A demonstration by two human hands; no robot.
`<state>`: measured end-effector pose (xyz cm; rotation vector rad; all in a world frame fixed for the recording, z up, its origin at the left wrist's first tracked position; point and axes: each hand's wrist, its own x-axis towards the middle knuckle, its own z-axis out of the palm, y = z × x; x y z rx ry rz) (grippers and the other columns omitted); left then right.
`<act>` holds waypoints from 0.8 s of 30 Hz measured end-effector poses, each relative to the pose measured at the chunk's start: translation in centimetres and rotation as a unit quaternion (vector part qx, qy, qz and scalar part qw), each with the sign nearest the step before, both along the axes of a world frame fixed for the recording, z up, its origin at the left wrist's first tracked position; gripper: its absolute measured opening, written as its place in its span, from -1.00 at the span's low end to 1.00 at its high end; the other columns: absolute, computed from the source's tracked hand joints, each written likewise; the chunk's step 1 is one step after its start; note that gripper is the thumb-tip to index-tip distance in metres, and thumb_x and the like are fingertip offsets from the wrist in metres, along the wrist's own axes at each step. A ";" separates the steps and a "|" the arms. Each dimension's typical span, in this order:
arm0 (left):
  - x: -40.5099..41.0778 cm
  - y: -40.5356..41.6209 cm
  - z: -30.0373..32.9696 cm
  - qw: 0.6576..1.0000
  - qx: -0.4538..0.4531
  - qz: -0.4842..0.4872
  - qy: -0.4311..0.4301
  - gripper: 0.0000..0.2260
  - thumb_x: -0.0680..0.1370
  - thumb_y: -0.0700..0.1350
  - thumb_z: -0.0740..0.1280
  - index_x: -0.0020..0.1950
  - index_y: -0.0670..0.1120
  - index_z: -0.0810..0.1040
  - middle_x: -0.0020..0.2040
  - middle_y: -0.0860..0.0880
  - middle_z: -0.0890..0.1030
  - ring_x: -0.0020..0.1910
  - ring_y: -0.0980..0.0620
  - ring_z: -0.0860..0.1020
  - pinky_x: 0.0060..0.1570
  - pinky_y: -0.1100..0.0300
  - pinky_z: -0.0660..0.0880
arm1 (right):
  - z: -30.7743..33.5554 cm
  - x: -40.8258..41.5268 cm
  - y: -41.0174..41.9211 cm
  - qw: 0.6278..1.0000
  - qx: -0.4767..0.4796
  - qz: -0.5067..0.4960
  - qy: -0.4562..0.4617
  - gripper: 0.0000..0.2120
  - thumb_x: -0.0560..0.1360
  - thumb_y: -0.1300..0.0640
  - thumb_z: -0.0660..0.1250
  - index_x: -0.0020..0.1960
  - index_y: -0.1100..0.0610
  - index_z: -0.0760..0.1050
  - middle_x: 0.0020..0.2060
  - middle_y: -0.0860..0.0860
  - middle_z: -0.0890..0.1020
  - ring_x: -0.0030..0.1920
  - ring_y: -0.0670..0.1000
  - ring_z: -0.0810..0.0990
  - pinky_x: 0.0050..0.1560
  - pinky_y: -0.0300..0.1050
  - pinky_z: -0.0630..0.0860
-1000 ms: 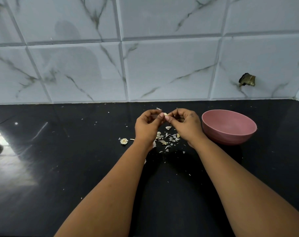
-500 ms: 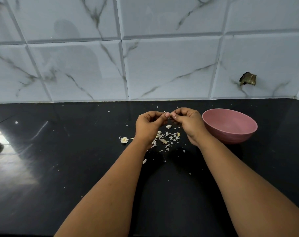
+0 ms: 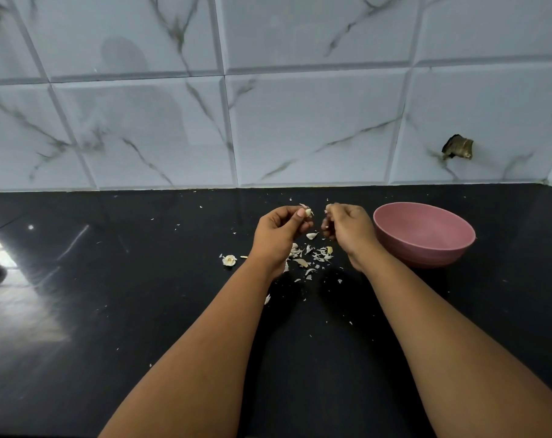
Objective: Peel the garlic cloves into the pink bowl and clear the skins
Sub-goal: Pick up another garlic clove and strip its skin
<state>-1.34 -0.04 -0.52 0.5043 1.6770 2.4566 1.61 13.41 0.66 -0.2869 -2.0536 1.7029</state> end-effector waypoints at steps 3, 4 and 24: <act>0.1 0.0 0.0 1.000 -0.012 0.010 0.002 -0.91 0.59 -0.23 0.34 -0.03 -0.19 0.63 -0.22 -0.05 0.68 -0.26 0.12 0.63 -0.15 0.30 0.57 | -0.6 0.1 0.6 0.981 0.191 -0.039 0.010 -0.73 0.43 0.05 0.41 -0.41 0.09 0.51 -0.53 -0.10 0.54 -0.50 -0.20 0.46 -0.40 -0.36 0.38; 0.1 0.0 0.0 1.000 -0.016 0.020 0.000 -0.91 0.59 -0.22 0.35 -0.06 -0.19 0.64 -0.23 -0.06 0.68 -0.28 0.11 0.64 -0.16 0.30 0.57 | -0.7 0.1 0.6 0.974 0.223 -0.041 0.015 -0.81 0.38 0.09 0.46 -0.37 0.08 0.53 -0.50 -0.12 0.56 -0.47 -0.21 0.47 -0.42 -0.40 0.36; 0.2 0.1 -0.1 0.999 -0.022 0.025 0.020 -0.91 0.59 -0.31 0.33 0.01 -0.20 0.61 -0.13 -0.10 0.69 -0.12 0.06 0.68 -0.08 0.29 0.58 | -0.2 0.7 -0.7 0.994 -0.030 0.077 0.067 -0.83 0.46 0.25 0.45 0.01 0.06 0.63 -0.08 0.13 0.70 0.02 0.14 0.68 0.18 0.08 0.58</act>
